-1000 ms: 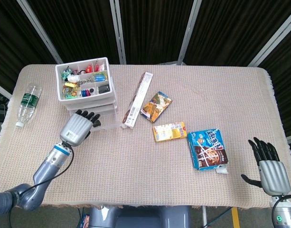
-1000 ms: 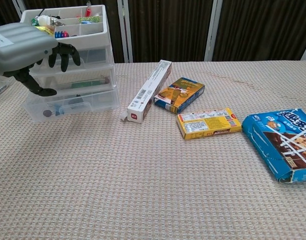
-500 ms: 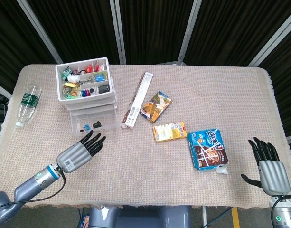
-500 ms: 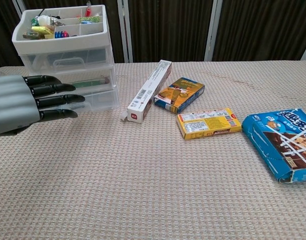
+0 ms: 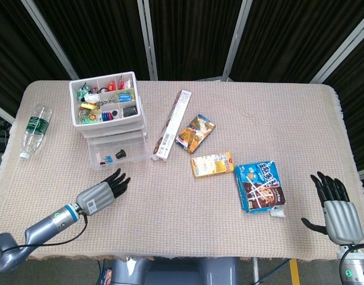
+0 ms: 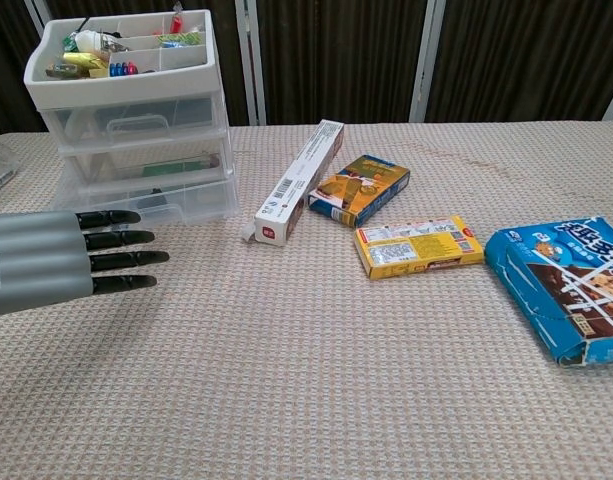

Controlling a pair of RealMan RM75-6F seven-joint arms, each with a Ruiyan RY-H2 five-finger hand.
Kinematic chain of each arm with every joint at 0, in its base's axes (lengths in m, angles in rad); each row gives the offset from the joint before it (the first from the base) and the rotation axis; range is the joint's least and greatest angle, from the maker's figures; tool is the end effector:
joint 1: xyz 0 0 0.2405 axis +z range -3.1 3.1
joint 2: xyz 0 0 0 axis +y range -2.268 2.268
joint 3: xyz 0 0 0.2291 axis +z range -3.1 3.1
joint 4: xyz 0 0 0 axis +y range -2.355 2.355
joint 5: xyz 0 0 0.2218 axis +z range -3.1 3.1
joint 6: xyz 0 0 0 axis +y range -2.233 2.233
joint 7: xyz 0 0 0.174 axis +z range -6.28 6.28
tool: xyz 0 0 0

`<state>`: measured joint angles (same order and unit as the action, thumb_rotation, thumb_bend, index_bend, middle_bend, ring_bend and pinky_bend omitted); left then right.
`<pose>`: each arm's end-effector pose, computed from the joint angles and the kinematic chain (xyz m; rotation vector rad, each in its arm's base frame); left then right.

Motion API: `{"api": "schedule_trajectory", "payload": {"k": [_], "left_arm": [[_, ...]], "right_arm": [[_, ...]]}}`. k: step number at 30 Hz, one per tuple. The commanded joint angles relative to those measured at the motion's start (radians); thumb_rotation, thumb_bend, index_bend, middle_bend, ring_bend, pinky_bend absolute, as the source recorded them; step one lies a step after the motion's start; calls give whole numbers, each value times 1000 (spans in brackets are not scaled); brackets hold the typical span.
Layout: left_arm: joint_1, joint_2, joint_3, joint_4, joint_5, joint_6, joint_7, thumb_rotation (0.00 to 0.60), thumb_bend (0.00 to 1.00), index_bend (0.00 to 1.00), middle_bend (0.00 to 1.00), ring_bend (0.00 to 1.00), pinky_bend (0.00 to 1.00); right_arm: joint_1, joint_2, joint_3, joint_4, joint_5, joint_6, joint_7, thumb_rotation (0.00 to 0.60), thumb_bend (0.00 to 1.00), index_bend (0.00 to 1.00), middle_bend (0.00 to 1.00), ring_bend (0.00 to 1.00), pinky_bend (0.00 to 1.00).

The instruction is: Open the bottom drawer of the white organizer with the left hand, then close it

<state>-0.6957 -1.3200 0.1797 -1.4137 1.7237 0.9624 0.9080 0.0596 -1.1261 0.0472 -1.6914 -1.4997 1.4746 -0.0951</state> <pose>-0.2044 0.2769 -0.0256 -2.3348 0.4298 -0.2978 -0.2793 -0.2008 0.1245 1.3898 -0.9238 0.8756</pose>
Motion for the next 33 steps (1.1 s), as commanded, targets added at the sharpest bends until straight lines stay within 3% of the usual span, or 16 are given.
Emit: {"api": "schedule_trajectory", "payload": {"k": [1,9,33], "left_arm": [[-1,-24,-17,24,-27,-28,10,600,1000,94,0,0,62],[-3,-62,-42,62,-64,-72,49,600,1000,94,0,0,62],[18,-83,-125,125,-184,-72,69,600,1000,73,0,0,62]], "right_arm": [[-1,0,0,0,-1,1,1,600,8,53,0,0,0],[1,1,1,1,0,-1,5,600,8,53,0,0,0],[-1,-2,-2,-4,0,0,-10,600,8,53,0,0,0]]}}
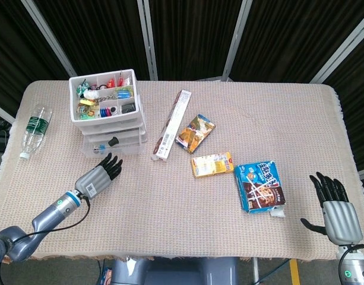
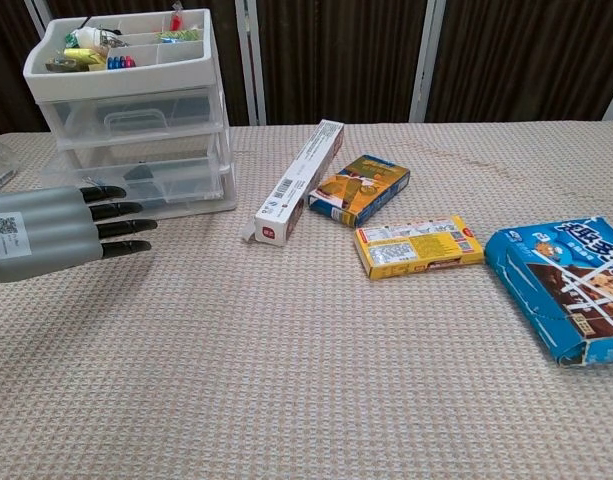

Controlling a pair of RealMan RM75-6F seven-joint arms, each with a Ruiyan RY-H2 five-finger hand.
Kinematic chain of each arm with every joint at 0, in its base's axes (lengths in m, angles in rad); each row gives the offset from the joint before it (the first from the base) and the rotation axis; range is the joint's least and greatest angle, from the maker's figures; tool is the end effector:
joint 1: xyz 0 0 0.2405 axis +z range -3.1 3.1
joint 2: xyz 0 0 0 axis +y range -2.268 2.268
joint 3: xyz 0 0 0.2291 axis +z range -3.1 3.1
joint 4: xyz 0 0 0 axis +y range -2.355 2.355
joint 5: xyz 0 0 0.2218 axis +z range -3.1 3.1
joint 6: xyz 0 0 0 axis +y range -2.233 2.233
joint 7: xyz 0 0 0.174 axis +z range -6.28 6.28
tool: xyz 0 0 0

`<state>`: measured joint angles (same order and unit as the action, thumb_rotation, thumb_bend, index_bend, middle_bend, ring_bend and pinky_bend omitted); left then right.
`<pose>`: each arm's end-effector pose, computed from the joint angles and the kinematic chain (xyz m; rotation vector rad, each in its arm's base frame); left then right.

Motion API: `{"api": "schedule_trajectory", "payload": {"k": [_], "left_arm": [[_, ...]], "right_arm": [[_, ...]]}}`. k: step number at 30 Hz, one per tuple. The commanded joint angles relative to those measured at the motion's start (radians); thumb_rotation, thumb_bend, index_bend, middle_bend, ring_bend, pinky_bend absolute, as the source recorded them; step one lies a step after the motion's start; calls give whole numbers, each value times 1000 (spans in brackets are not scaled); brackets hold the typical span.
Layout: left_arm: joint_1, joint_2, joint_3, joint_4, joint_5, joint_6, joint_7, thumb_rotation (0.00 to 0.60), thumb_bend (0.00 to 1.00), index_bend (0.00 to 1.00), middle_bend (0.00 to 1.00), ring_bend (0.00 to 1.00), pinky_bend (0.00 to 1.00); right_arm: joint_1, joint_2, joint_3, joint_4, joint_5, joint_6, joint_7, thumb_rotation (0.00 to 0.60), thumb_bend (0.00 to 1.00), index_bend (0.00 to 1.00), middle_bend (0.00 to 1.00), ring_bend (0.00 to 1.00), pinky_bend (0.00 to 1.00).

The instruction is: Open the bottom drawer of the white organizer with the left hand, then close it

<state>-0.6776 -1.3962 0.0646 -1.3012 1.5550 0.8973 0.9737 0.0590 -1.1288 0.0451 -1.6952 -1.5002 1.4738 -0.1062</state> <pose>-0.2168 0.3223 -0.0250 -2.2064 0.3129 -0.1828 -0.2785 -0.2001 0.1229 1.3938 -0.9226 0.8701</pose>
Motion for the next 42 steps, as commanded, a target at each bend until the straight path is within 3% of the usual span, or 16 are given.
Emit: {"api": "schedule_trajectory", "payload": {"k": [1,13,22,42], "left_arm": [[-1,-10,-14,19,-25,-12,5,600,1000,73,0,0,62],[-9,-29,-43,46,-83,-25,-2,600,1000,64,0,0,62],[-28,-54,-70,67,-177,-88,12,600,1000,58,0,0,62],[-56,-83,-128,82,-364,-121,68,600,1000,50,0,0,62]], "right_arm": [[-1,1,1,-1,1,1,2,600,8,53,0,0,0],[1,1,0,0,0,-2,4,600,8,53,0,0,0],[1,2,-1,2,-1,-2,4,600,8,53,0,0,0],[1,7,0,-5,7,-9,17,600,8,53,0,0,0]]}}
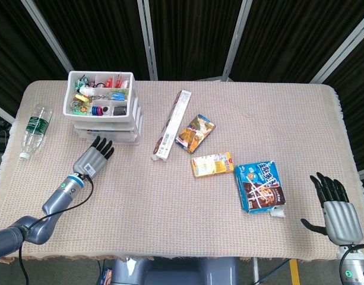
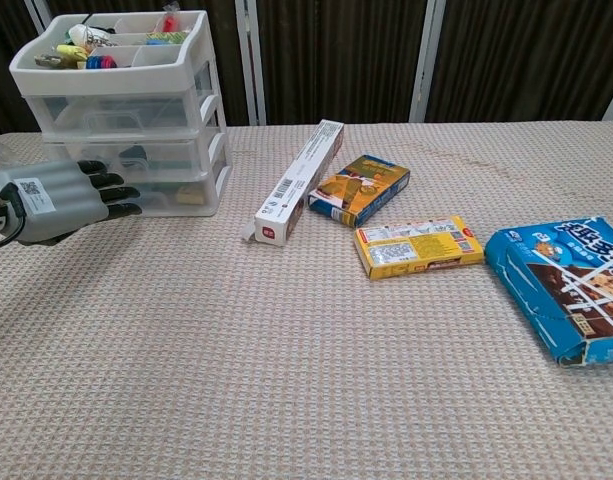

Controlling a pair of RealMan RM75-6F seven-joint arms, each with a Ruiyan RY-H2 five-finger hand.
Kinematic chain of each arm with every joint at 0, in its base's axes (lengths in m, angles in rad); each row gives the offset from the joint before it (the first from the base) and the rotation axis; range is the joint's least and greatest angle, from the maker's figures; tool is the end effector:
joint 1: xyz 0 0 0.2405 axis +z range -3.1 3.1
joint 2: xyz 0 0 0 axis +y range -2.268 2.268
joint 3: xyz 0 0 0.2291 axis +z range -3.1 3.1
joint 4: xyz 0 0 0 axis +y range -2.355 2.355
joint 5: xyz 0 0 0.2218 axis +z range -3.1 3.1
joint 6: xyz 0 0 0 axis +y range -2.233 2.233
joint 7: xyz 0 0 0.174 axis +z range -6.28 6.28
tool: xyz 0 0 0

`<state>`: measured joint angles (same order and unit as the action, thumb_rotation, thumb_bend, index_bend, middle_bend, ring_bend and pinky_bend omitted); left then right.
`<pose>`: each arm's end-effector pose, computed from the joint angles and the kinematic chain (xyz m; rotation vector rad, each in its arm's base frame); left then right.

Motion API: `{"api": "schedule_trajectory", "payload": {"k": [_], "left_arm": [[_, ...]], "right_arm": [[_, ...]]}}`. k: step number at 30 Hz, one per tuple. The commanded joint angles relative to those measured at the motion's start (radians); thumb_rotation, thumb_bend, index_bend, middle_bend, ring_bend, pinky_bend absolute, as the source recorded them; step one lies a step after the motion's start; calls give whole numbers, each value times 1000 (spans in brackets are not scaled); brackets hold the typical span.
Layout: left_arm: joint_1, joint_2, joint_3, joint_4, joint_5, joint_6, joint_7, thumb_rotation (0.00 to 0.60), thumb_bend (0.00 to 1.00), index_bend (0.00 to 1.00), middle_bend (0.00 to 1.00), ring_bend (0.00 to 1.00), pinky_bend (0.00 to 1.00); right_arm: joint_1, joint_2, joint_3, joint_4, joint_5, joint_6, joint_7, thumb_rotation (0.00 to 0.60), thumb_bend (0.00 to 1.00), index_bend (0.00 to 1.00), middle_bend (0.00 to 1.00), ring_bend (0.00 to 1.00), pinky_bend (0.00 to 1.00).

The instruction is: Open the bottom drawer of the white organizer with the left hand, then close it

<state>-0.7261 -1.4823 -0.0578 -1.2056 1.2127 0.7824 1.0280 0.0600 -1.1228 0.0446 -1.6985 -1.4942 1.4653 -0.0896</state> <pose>-0.2243 0.3762 -0.0236 -2.0845 -0.0062 -0.0928 -0.2797 -0.2002 0.1231 1.3900 -0.9419 0.8729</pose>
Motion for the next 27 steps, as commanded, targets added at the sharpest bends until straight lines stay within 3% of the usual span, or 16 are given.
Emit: {"api": "schedule_trajectory", "payload": {"k": [1,13,27], "left_arm": [[-10,7,-4,-22,-33,-9,20,600,1000,50,0,0,62],[-21,24,24,-74,-55,-15,4,600,1000,49,0,0,65],[-73,11,5,-75,-107,-13,-5,600,1000,45,0,0,68]], "right_arm": [[0,2,0,-3,1,0,1,600,8,53,0,0,0],[0,4,0,-9,5,-3,-2,600,8,53,0,0,0],[0,5,-1,-10,5,-5,0,600,8,53,0,0,0]]}}
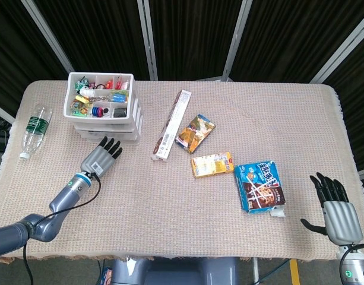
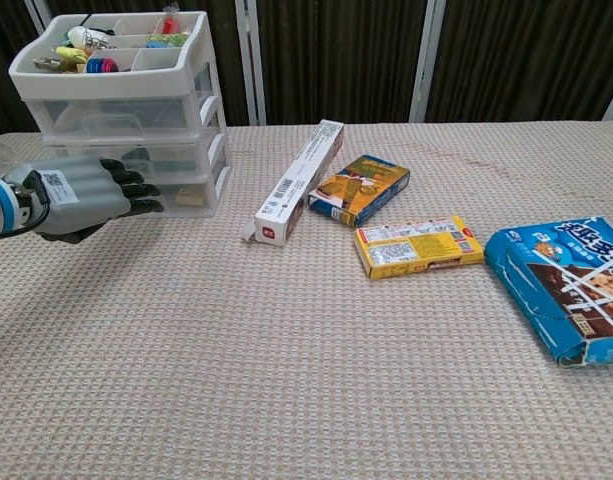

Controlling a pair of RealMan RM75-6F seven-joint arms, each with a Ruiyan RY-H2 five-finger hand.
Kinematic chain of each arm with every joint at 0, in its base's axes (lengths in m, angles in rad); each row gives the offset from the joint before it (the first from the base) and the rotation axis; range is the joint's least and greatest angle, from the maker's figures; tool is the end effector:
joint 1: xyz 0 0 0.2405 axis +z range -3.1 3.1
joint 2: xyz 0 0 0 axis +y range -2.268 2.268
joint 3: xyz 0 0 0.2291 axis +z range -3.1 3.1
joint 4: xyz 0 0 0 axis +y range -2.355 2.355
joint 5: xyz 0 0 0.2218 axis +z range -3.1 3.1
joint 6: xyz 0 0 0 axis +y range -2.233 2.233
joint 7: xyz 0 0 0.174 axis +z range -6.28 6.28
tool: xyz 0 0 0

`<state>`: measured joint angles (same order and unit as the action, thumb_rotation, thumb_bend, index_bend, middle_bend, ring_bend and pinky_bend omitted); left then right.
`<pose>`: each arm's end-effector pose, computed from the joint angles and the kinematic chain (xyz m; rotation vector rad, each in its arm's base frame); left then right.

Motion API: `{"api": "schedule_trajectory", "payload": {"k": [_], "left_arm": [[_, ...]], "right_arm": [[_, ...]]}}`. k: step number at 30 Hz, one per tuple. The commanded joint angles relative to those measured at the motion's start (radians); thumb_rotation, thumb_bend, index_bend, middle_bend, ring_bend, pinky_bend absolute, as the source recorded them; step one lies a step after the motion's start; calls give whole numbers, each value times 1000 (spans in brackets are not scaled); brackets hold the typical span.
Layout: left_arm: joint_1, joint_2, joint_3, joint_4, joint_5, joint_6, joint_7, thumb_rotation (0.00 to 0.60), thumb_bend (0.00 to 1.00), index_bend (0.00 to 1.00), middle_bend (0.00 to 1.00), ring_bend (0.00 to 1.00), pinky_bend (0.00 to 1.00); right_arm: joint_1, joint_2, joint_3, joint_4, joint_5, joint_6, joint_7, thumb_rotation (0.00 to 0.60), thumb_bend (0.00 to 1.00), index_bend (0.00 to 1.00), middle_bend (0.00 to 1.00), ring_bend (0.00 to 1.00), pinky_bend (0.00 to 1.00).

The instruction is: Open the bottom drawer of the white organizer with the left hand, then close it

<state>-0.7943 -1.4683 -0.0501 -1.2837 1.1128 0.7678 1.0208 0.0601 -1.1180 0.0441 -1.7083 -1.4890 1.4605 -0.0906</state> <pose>-0.1977 0.3784 -0.0309 -2.1164 -0.0833 -0.1544 -0.2792 -0.1999 0.1231 1.3884 -0.9512 0.8702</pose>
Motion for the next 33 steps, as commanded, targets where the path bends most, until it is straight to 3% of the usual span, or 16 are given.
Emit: {"api": "schedule_trajectory", "payload": {"k": [1,10,18,20,24,27,33], "left_arm": [[-8,-5,-4,7,-14,3,4,600,1000,44,0,0,68],[-19,-12,6,7,-63,7,18,600,1000,40,0,0,68],[57,107,57,-194,83,138,-133,600,995,34,0,0,67],[95,149,72,-251,142,211,-186,600,902,34,0,0,67],[208,226,96,-367,229,391,-341,600,454,10,0,0,58],[285,257,108,-415,279,513,-448,600,278,0,0,0,34],[423,290,145,-446,376,722,-615,600,75,0,0,0,0]], "right_arm": [[0,0,-1,-1,1,-2,1,600,9,53,0,0,0],[1,3,1,-1,7,-5,5,600,9,53,0,0,0],[1,5,2,-1,10,-5,8,600,8,53,0,0,0],[0,4,3,-1,8,-4,7,600,8,53,0,0,0],[1,1,4,-1,8,-1,-2,600,8,53,0,0,0],[2,-4,5,0,8,0,-10,600,9,53,0,0,0],[2,-12,9,8,-1,12,-24,600,9,52,0,0,0]]}}
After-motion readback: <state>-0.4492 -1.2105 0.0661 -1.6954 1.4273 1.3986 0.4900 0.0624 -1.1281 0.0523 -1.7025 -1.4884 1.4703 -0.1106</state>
